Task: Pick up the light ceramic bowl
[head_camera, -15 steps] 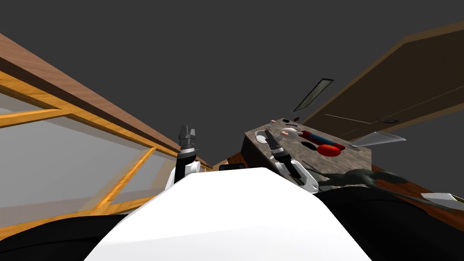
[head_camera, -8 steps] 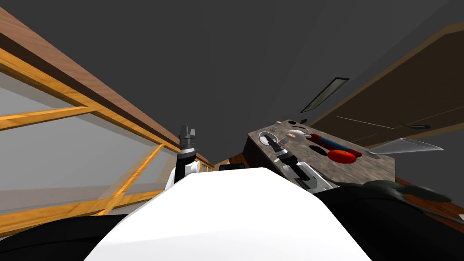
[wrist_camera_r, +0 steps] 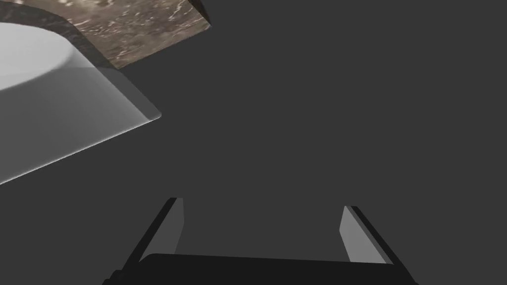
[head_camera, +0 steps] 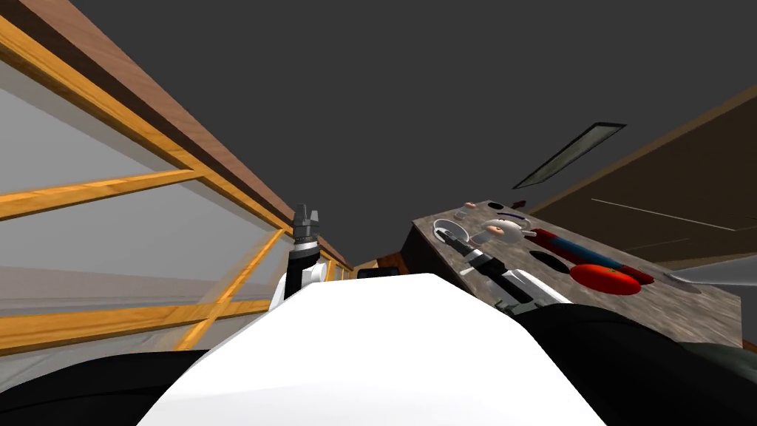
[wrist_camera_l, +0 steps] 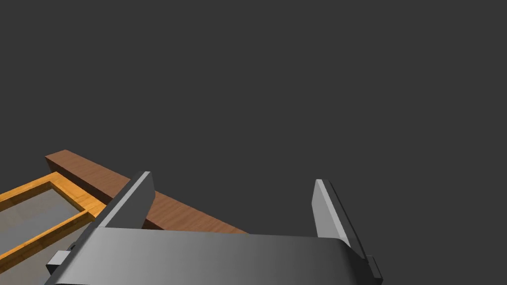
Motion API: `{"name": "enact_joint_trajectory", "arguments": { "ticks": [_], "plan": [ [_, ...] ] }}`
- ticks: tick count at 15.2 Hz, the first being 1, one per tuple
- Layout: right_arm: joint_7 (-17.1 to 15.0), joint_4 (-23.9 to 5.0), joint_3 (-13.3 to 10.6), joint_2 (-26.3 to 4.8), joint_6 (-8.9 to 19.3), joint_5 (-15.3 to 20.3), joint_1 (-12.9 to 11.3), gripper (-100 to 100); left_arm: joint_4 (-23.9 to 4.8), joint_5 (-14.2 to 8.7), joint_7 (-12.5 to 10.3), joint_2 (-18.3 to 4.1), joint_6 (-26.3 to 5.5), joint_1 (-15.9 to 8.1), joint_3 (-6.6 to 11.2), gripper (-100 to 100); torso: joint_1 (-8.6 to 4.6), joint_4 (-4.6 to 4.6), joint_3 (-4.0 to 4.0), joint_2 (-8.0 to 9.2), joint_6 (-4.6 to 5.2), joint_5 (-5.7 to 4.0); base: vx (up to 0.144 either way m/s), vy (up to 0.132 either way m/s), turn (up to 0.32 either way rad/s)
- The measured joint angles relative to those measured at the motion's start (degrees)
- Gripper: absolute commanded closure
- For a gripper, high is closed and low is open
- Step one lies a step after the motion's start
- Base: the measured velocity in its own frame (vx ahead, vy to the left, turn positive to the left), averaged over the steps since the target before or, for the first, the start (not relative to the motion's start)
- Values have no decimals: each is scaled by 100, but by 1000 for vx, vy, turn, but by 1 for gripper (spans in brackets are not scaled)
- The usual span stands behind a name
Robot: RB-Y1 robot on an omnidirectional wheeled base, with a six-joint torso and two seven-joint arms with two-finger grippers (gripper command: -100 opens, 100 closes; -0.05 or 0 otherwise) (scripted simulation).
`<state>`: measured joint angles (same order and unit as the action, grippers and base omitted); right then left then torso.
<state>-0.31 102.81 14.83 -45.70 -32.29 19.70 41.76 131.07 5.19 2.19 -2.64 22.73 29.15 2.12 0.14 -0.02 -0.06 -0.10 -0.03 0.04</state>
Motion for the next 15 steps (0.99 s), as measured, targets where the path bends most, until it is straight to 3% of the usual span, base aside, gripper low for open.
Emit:
{"name": "enact_joint_trajectory", "arguments": {
  "ticks": [8,11,15],
  "plan": [
    [279,-1041,242,-930,-16,856,543,-100,0,0,0,0,0,0,0,0,5,0,-1,-1,1,1,32,46,170],
    [346,-1234,352,-1285,30,1174,886,-100,0,0,0,0,0,0,0,0,11,0,0,0,-1,3,29,55,162],
    [490,-1755,399,-1700,-69,1582,1111,-100,-21,6,-13,-3,-4,6,-75,0,53,8,0,-7,-41,-21,28,47,128]
  ]
}}
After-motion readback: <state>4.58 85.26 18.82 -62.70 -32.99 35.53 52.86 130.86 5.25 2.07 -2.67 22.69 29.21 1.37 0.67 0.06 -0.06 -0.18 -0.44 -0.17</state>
